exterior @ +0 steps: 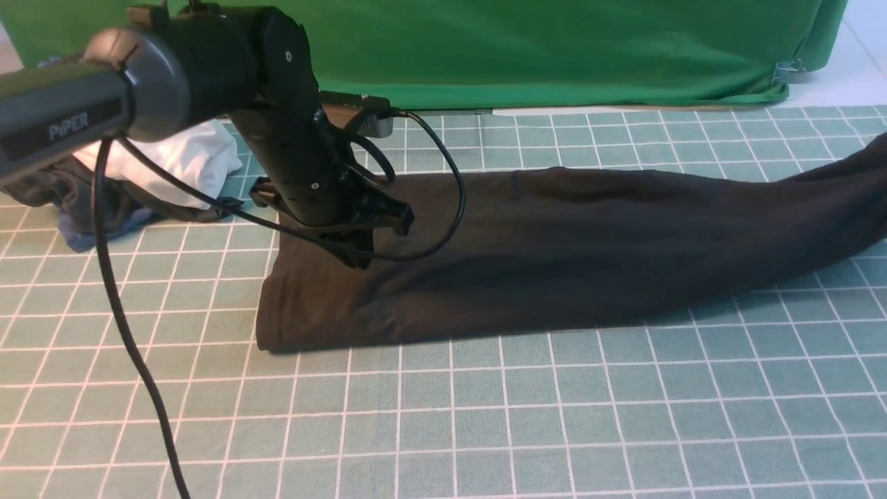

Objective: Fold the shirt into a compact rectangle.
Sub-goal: 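Pull the folded dark garment lengthwise by its ends to straighten it flat on the table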

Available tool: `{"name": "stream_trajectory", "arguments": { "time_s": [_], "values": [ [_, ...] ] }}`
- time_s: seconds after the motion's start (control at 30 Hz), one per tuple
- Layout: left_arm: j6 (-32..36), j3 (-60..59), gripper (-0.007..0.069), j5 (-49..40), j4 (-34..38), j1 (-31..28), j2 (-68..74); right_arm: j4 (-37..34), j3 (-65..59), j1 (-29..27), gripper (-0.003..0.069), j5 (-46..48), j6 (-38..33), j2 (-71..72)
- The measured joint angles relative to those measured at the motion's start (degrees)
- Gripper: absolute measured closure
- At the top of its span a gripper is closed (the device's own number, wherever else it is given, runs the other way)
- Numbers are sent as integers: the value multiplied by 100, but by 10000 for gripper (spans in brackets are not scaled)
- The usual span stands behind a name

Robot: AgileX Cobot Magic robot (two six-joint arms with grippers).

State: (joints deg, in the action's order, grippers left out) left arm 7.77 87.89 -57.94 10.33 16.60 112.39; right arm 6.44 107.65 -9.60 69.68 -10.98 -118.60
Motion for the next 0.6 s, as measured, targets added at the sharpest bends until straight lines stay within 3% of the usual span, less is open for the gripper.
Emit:
{"name": "stream_trajectory", "arguments": {
  "time_s": [0.13,0.23,0.4,0.6],
  "values": [
    [-29,0,613,-121,-67,-5,4,345,-248,-67,319,1,0,-168],
    [-418,0,613,-336,-339,-104,4,503,-483,-180,319,8,45,-262],
    [-827,0,613,-623,-498,-512,4,515,-522,-290,319,-23,308,-283],
    [-852,0,587,-981,-381,-744,4,163,-378,-289,319,-92,329,-262]
  ]
}}
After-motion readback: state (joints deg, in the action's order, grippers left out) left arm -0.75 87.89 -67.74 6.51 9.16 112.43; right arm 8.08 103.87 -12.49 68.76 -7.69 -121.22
